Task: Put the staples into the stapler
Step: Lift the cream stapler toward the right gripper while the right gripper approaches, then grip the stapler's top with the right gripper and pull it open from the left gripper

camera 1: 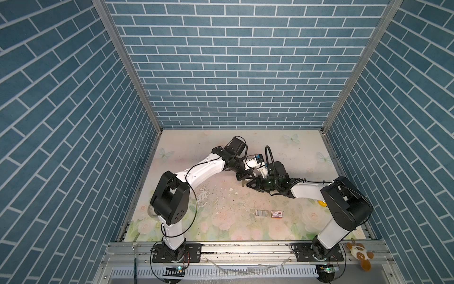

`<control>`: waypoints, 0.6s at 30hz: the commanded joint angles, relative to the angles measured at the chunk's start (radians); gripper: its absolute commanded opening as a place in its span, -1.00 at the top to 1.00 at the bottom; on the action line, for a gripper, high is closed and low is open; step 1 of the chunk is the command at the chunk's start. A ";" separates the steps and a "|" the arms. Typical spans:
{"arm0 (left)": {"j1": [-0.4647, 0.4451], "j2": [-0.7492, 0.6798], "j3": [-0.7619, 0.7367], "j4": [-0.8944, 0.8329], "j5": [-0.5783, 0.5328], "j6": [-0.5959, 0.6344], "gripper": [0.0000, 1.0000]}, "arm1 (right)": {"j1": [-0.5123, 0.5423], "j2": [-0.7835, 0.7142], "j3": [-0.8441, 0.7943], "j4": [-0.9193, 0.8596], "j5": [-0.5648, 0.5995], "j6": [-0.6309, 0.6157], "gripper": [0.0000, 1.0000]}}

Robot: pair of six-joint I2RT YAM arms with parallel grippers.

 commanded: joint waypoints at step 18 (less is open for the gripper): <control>0.157 0.217 0.369 -0.461 0.502 0.100 1.00 | -0.029 -0.394 -0.190 -0.051 0.083 -0.159 -0.22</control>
